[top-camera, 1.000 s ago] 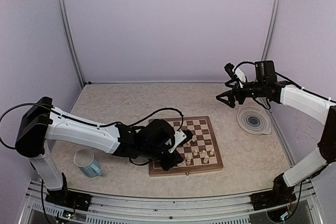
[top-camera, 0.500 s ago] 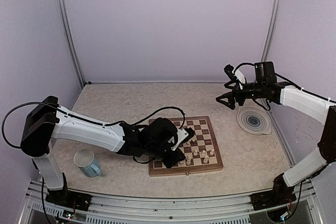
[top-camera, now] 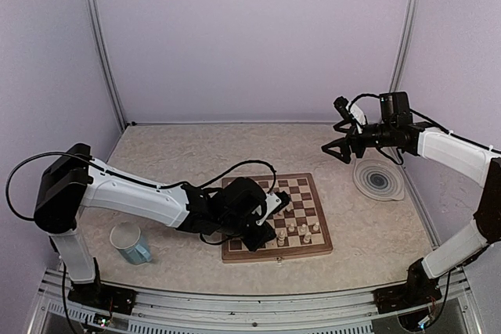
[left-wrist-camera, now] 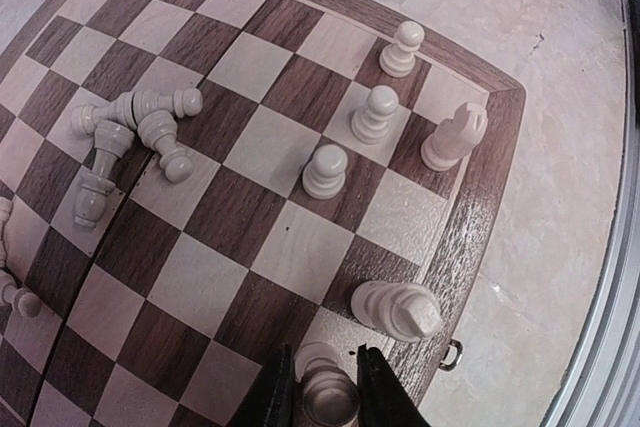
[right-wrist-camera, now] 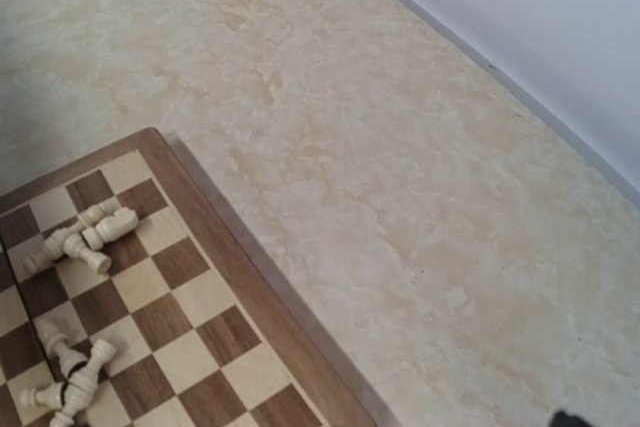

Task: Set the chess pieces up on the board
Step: Place the queen at d1, then pick up the chess pile from the chessboard.

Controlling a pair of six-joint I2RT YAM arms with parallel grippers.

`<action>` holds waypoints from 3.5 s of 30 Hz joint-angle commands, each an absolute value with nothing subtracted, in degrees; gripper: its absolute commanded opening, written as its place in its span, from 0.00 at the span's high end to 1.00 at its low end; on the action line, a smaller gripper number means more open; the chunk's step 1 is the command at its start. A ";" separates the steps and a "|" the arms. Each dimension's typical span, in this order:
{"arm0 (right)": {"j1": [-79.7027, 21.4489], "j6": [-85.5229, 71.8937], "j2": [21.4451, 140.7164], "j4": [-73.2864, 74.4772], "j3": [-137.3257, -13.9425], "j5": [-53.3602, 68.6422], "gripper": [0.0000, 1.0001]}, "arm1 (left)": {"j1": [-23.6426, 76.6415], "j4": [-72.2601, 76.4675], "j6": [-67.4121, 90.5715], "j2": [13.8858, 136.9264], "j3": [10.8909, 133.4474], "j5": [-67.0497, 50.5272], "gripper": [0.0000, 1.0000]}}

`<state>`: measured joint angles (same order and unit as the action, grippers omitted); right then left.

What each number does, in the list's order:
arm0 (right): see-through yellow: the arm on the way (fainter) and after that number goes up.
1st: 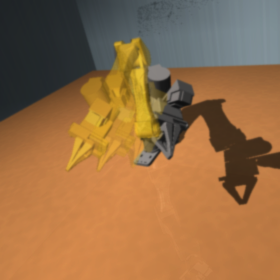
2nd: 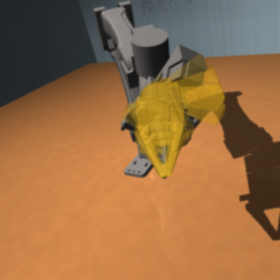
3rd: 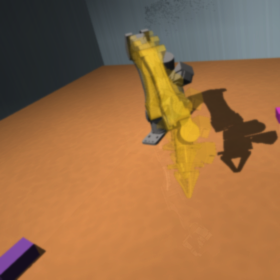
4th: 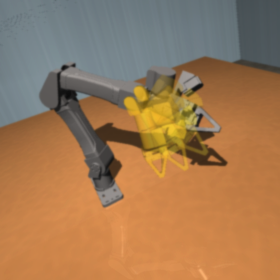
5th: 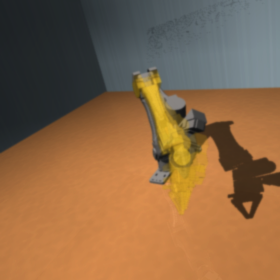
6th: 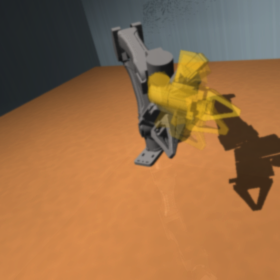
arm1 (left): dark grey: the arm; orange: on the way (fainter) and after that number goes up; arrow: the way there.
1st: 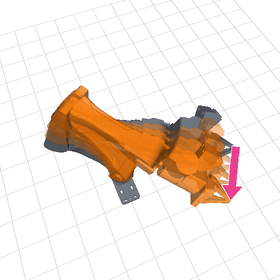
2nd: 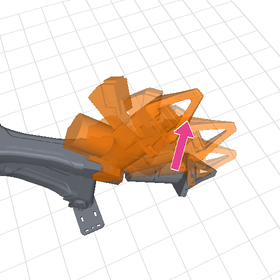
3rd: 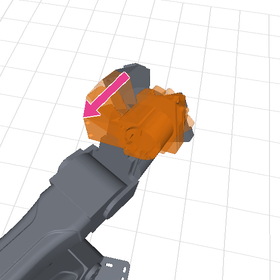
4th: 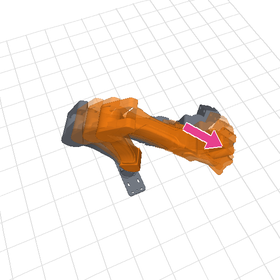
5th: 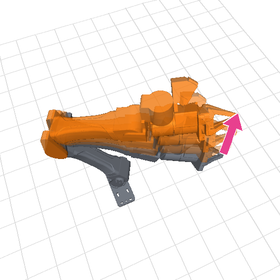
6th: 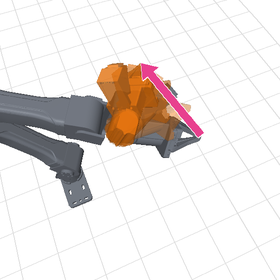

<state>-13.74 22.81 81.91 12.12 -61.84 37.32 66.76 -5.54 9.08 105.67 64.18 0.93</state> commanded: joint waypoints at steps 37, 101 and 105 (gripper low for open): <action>-13.27 23.12 81.52 12.46 -61.12 39.27 0.01 | 67.31 -4.55 10.15 104.27 65.15 -0.22 0.62; -43.68 45.26 118.49 30.97 -87.37 22.44 0.98 | 45.18 8.92 36.27 91.41 48.36 0.60 0.55; -43.73 45.31 113.10 29.63 -83.95 24.52 0.99 | 45.18 10.71 36.33 94.23 49.35 -3.30 0.55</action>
